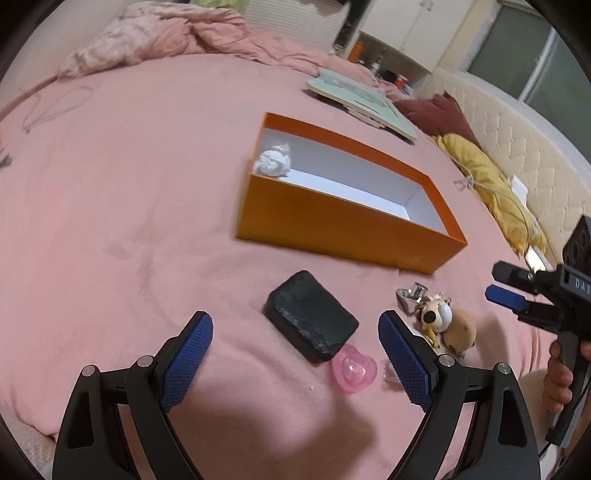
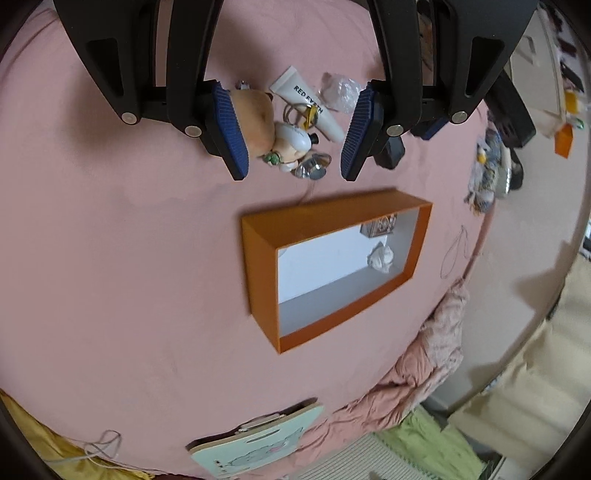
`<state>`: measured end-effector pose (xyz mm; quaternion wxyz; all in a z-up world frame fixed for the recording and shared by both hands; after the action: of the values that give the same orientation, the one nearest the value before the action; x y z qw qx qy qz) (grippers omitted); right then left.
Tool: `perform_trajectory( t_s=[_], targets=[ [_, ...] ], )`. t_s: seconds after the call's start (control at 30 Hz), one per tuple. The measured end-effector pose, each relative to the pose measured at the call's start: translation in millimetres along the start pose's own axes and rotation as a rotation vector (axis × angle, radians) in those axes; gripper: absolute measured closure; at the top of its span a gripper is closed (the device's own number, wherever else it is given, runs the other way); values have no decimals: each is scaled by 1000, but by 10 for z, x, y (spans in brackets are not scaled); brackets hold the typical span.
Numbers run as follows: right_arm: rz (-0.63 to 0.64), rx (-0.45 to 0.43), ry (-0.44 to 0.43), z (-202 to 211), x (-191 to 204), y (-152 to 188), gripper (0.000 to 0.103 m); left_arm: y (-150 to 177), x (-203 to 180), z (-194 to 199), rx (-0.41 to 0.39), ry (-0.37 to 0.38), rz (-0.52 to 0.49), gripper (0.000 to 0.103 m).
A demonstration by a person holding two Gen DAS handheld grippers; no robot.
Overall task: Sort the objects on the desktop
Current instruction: 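Grasp the white figurine with the right gripper, set it beside the tube, then grasp the white tissue ball in the box with the left gripper, set it on the bed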
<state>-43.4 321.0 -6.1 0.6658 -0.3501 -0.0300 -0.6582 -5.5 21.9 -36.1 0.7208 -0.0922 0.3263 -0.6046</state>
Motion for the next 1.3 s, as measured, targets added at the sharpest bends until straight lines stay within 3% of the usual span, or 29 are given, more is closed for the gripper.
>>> perform_trajectory(
  t_s=[0.17,0.23,0.3,0.4,0.47,0.53,0.57,0.77,0.9,0.97,1.0,1.1,1.27,1.3],
  targets=[
    [28,-4,-31,-97,98,5,39,-237,-208,63,-18,22,-75,14],
    [13,5,-58,-134,87,-1,39,-471,-310,30,-23,5,-95,25],
    [-6,8,-82,-144,67,-6,39,-745,-420,-39,-28,-23,-121,26],
    [-25,-3,-116,-120,54,-19,39,-1061,-545,-248,-34,-82,-158,26],
    [-35,-12,-132,-105,55,-27,39,-1199,-613,-478,-9,-131,-189,35],
    [-46,-17,-146,-104,48,-37,39,-1299,-676,-711,27,-175,-221,56],
    [-52,-19,-154,-105,43,-43,39,-1309,-697,-808,44,-195,-236,58],
    [-100,-20,-221,-125,-7,-65,39,-1366,-611,-1213,87,-388,-226,58],
    [-120,-26,-255,-120,-22,-76,39,-1382,-539,-1375,118,-474,-230,57],
    [-126,-22,-268,-127,-22,-74,39,-1387,-563,-1397,134,-454,-217,51],
    [-128,-19,-273,-134,-20,-72,39,-1394,-590,-1368,137,-401,-195,50],
    [-131,-15,-279,-146,-8,-76,39,-1401,-644,-1255,203,-107,-67,73],
    [-139,-10,-285,-166,-19,-88,39,-1438,-626,-983,70,-227,-139,72],
    [-140,-10,-285,-168,-18,-89,39,-1448,-610,-938,49,-251,-151,67]
  ],
)
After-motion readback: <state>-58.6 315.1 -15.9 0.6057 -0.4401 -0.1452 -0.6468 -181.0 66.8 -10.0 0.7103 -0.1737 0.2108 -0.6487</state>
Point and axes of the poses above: each gripper's, at about its wrist camera, not at the fingertips, and z roughly against the way its jaws point, x to its left, y to its underside, the point moved 3 cm from there along -z, roughly the way its jaws point, and after that the axes turned 6 degrees about z, right-handed, at the moved point
